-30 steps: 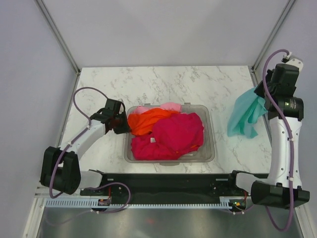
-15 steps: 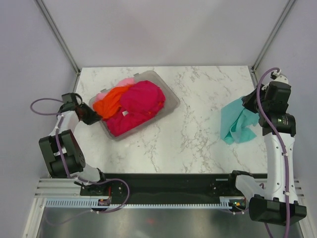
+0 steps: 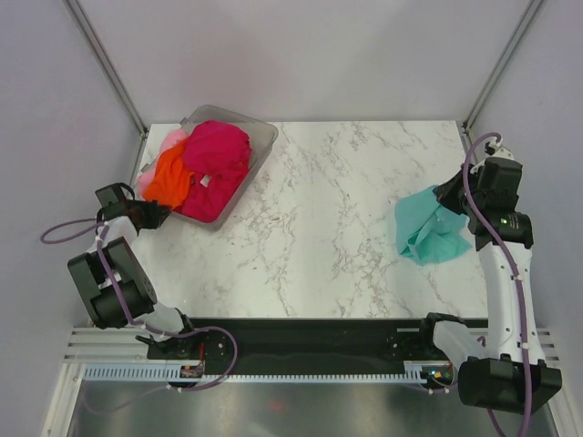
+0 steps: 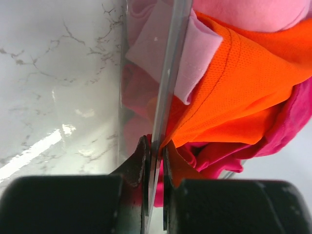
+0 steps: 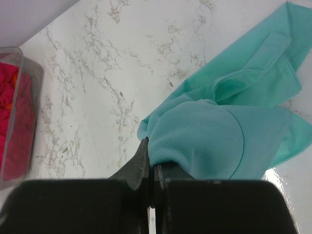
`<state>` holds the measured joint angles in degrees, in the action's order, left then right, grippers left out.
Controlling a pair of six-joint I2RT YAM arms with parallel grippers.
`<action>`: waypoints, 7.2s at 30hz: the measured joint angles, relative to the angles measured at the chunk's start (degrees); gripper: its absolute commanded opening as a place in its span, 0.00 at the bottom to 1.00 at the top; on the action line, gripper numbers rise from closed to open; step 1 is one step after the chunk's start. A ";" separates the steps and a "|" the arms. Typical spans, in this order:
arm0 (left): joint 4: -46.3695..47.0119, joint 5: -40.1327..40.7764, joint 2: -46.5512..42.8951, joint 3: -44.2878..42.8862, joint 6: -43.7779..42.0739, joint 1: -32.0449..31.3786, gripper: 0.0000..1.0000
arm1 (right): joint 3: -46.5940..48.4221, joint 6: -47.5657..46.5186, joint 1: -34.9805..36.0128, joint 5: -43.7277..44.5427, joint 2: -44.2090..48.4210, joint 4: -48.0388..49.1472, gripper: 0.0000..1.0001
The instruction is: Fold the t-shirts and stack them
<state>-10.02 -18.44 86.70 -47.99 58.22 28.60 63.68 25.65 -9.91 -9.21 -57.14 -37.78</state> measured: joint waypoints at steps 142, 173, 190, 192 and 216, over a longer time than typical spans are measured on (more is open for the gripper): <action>-21.81 6.80 58.84 -79.45 -33.27 -46.29 0.02 | -17.51 7.52 25.35 18.67 0.52 1.75 0.98; -26.10 10.75 13.57 -34.25 -35.32 -39.67 0.02 | -4.96 14.82 13.97 -1.75 -47.06 36.85 0.88; -29.92 7.26 17.79 -55.71 -35.58 -39.54 0.02 | 26.21 12.55 14.75 -6.36 -62.75 28.87 0.00; -30.71 5.81 17.81 -63.28 -35.63 -39.45 0.02 | 33.59 11.67 14.16 -6.40 -61.26 25.42 0.00; -22.75 7.43 -40.00 5.99 -40.85 -39.32 0.10 | -17.00 5.11 7.67 21.59 3.98 7.21 0.98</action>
<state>-32.77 -11.00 46.70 -42.00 17.37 -10.72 46.68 30.76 -2.24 12.38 -53.17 -30.57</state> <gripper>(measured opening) 0.108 0.980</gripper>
